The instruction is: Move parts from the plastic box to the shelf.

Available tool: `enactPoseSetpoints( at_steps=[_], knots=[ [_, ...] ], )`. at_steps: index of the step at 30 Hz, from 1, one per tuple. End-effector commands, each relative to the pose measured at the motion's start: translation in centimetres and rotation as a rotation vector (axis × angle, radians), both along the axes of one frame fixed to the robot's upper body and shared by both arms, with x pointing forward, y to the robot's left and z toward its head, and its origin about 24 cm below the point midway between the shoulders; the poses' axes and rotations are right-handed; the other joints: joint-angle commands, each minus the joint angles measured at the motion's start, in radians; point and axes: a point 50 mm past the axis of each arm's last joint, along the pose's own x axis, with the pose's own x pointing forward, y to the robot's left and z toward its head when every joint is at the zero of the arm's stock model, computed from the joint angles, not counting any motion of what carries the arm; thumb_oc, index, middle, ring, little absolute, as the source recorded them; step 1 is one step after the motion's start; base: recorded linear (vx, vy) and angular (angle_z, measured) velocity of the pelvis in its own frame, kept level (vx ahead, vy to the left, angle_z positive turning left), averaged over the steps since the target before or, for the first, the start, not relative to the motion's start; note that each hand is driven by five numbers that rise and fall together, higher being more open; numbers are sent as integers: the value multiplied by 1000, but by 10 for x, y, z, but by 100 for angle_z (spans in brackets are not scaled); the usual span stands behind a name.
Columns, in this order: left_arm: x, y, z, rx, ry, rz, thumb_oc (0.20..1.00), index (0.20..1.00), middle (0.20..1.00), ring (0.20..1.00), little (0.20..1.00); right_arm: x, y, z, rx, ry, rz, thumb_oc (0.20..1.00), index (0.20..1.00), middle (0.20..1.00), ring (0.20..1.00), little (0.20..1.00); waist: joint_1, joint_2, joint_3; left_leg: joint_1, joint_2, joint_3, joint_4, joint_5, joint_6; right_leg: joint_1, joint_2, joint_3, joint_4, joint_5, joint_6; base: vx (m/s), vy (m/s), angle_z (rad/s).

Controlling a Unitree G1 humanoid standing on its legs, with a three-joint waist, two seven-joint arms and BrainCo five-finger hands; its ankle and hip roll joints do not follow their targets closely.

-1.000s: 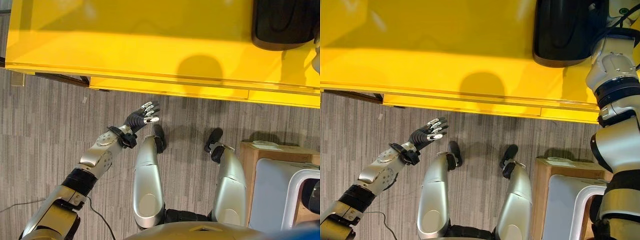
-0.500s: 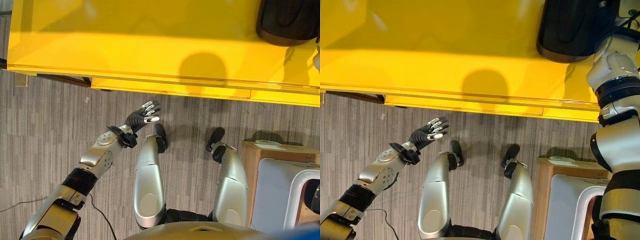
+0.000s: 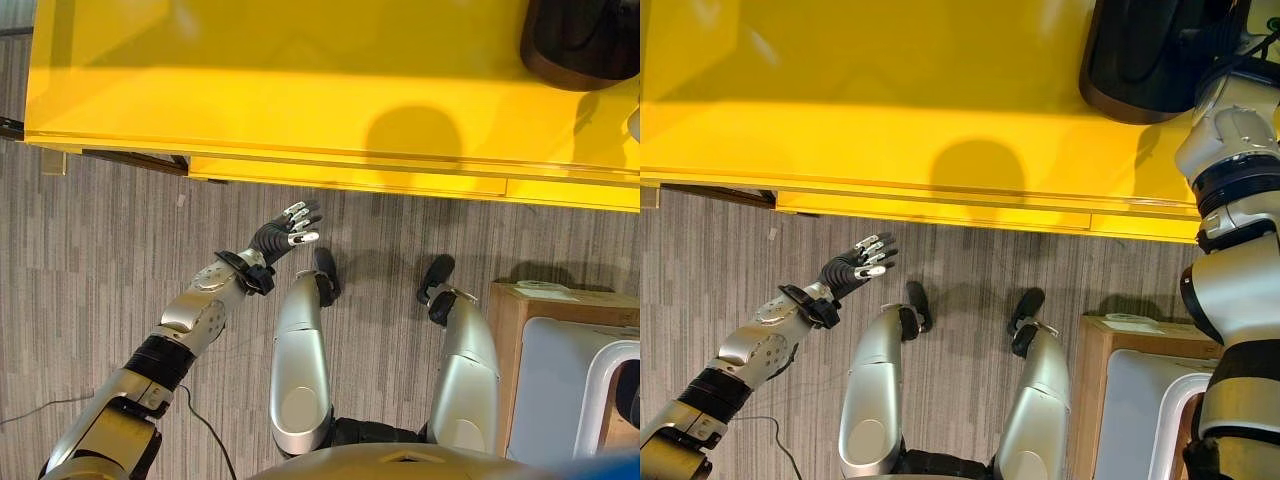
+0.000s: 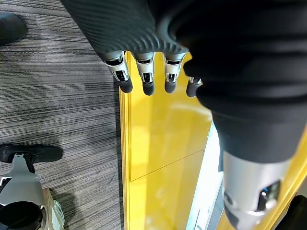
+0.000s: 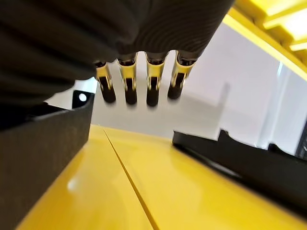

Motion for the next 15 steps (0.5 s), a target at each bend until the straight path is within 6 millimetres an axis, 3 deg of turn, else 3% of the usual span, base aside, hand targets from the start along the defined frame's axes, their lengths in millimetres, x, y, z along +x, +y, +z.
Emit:
enactPoseSetpoints(
  at_steps=[1, 15],
  knots=[
    [-5, -12, 6, -55, -34, -64, 1000, 1000, 1000, 1000, 1000, -14, -11, 17, -125, -45, -50, 1000, 1000, 1000, 1000, 1000, 17, 10, -35, 32, -18, -27, -119, 46, -34, 11, -24, -44, 176, -128, 94, 0, 0, 0],
    [-8, -9, 3, -51, -23, -74, 1000, 1000, 1000, 1000, 1000, -9, 5, 19, -261, 16, 2, 1000, 1000, 1000, 1000, 1000, 22, 5, -35, 32, -20, -31, -112, 43, -32, 17, -25, -47, 178, -131, 92, 0, 0, 0]
  ],
)
